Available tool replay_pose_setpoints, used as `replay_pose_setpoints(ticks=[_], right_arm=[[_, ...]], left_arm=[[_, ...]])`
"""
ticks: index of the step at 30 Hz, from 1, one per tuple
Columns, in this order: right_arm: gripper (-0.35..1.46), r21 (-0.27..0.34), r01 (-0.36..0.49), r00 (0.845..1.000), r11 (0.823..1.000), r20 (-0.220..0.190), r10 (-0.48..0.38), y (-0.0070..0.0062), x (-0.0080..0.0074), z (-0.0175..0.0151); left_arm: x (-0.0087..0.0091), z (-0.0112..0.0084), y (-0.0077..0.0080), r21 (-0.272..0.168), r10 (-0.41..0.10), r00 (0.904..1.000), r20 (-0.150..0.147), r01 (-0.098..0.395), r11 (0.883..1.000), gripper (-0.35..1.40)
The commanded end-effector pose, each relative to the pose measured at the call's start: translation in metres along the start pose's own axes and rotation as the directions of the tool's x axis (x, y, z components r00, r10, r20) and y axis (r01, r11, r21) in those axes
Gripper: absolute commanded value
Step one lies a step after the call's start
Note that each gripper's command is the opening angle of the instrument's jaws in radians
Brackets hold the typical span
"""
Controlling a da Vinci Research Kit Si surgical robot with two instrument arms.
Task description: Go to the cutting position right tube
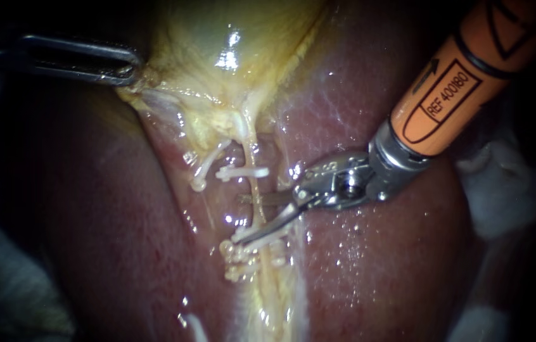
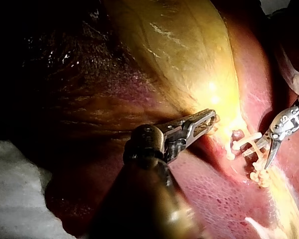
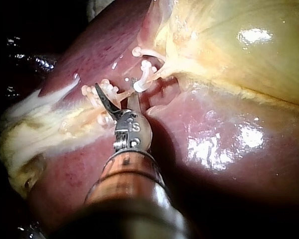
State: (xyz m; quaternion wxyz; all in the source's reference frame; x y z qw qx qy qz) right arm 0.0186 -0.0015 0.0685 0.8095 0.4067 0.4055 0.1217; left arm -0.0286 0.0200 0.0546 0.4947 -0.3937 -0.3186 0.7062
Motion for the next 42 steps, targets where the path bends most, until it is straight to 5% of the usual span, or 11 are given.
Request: replay_pose_setpoints(ticks=[1,12,31,42], right_arm=[[1.39,-0.001,0.007,1.000,1.000,-0.007,-0.007,0.0000,0.0001,0.0001],[1.32,0.025,0.022,0.997,0.999,-0.081,-0.020,0.0004,0.0011,0.0012],[1.30,0.106,0.045,0.977,0.993,-0.211,-0.021,-0.0023,0.0029,0.0009],[1.29,0.113,0.046,0.976,0.993,-0.218,-0.021,-0.0025,0.0031,0.0007]], left_arm=[[0.0000,0.0000,0.0000,0.000,0.000,1.0000,0.000,0.000,1.000,-0.35],[0.0000,0.0001,0.0000,0.000,0.000,1.0000,0.000,0.000,1.000,-0.35],[0.0000,0.0001,-0.0001,0.000,0.000,1.0000,0.000,0.000,1.000,-0.35],[0.0001,0.0002,-0.0001,0.000,0.000,1.0000,0.000,0.000,1.000,-0.35]])
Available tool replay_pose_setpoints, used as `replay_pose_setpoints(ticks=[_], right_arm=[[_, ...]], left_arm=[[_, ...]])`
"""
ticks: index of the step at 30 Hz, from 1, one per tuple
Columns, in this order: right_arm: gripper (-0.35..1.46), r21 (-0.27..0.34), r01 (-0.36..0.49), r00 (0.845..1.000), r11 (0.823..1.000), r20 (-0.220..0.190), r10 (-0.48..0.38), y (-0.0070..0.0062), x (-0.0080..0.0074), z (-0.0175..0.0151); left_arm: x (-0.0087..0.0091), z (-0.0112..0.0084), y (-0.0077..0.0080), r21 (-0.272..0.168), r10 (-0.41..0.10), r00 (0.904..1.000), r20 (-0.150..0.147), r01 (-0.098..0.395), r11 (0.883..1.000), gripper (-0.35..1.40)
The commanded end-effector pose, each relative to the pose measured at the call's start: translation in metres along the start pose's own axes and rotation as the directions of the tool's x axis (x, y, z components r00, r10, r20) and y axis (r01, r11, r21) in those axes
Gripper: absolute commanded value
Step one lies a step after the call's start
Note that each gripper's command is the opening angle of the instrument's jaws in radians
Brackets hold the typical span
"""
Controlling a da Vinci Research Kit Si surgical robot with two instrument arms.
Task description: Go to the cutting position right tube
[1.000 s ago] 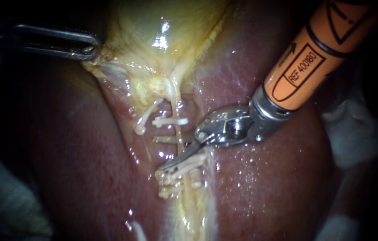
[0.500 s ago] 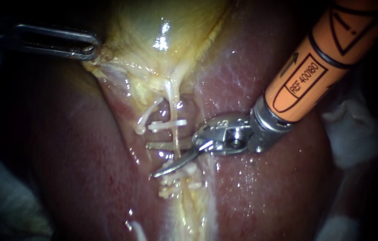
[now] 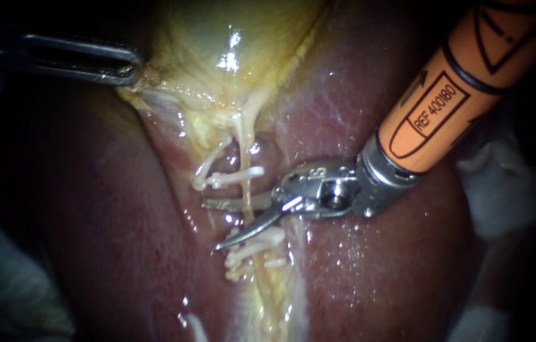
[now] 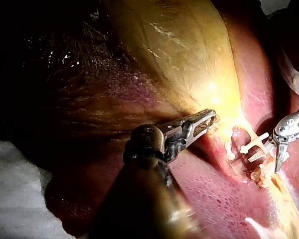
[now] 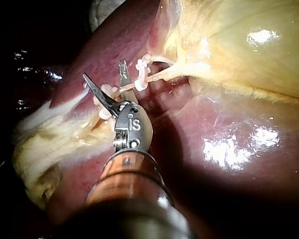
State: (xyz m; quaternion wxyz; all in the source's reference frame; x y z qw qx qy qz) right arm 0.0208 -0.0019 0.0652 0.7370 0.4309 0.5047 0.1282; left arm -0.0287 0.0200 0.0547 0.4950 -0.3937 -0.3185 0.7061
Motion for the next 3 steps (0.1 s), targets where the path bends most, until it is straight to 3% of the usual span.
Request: replay_pose_setpoints(ticks=[1,3], right_arm=[[1.29,0.001,0.001,1.000,1.000,0.001,-0.001,0.0000,0.0000,0.0000],[1.29,0.001,0.001,1.000,1.000,0.001,-0.001,0.0000,0.0000,0.0000]], left_arm=[[0.0000,0.0000,0.0000,0.000,0.000,1.0000,0.000,0.000,1.000,-0.35],[0.0000,0.0000,0.0000,0.000,0.000,1.0000,0.000,0.000,1.000,-0.35]])
